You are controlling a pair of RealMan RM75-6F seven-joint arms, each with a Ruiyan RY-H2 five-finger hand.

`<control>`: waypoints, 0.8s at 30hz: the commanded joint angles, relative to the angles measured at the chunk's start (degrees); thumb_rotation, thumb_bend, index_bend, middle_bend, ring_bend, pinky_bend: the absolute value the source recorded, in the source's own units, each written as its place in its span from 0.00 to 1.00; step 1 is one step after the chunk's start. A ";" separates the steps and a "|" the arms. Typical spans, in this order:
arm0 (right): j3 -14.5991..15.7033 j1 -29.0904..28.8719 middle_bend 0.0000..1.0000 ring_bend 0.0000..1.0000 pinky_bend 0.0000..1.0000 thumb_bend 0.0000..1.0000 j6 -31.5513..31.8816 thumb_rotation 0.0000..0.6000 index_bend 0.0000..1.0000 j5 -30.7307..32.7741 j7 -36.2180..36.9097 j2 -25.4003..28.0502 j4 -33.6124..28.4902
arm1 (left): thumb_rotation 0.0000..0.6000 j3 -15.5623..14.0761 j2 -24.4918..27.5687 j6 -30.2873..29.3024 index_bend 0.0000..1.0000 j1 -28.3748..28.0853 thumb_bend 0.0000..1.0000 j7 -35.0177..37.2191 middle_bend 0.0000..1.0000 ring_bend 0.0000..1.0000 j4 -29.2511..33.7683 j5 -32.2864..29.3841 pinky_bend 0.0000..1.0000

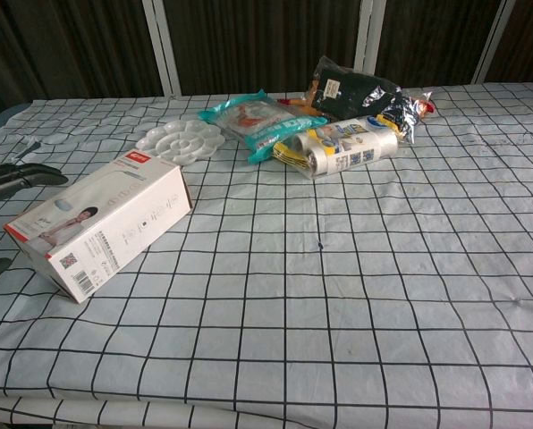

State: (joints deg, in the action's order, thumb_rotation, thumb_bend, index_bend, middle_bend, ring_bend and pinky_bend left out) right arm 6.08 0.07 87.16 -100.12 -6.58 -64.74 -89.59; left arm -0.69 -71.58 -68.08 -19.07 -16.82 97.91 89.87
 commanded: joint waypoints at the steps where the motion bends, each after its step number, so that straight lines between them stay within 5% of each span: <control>1: 0.02 0.03 0.00 0.00 0.00 0.37 0.14 1.00 0.00 -0.14 0.07 0.02 -0.03 | 1.00 -0.11 0.01 0.49 0.00 -0.26 0.45 0.07 0.00 0.00 0.07 -0.42 0.08; 4: -0.02 -0.02 0.00 0.00 0.00 0.37 0.24 1.00 0.00 -0.34 0.11 -0.03 -0.03 | 1.00 0.05 0.14 0.98 0.00 -0.56 0.45 0.45 0.00 0.01 0.09 -1.16 0.08; 6: -0.02 -0.10 0.00 0.00 0.00 0.37 0.07 1.00 0.00 -0.28 0.14 -0.03 -0.07 | 1.00 0.79 -0.24 -0.32 0.00 -0.44 0.46 0.21 0.08 0.10 -0.29 -1.25 0.15; 10: 0.09 -0.21 0.00 0.00 0.00 0.37 -0.15 1.00 0.00 -0.48 0.09 0.05 -0.21 | 1.00 2.18 -3.12 -5.18 0.00 0.55 0.49 -1.50 0.71 0.74 -2.57 0.04 0.80; 13: 0.14 -0.26 0.00 0.00 0.00 0.37 -0.22 1.00 0.00 -0.60 0.02 -0.04 -0.16 | 1.00 2.76 -4.71 -6.72 0.08 0.47 0.57 -2.36 0.97 0.98 -3.98 0.85 0.99; 18: 0.17 -0.33 0.00 0.00 0.00 0.37 -0.46 1.00 0.00 -0.59 -0.16 -0.15 -0.20 | 1.00 2.79 -3.76 -1.63 0.16 -0.81 0.74 -4.75 1.00 1.00 -1.67 -3.77 1.00; 24: 0.16 -0.53 0.00 0.00 0.00 0.37 -1.02 1.00 0.00 -0.38 -0.52 -0.23 -0.24 | 1.00 3.31 -2.57 5.10 0.16 -3.32 0.82 -13.01 1.00 1.00 2.05 -12.35 1.00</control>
State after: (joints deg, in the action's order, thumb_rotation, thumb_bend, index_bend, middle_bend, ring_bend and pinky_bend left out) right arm 6.26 -0.47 86.12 -100.50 -7.10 -64.98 -89.82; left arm 2.32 -74.74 -65.63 -21.06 -26.27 98.07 80.83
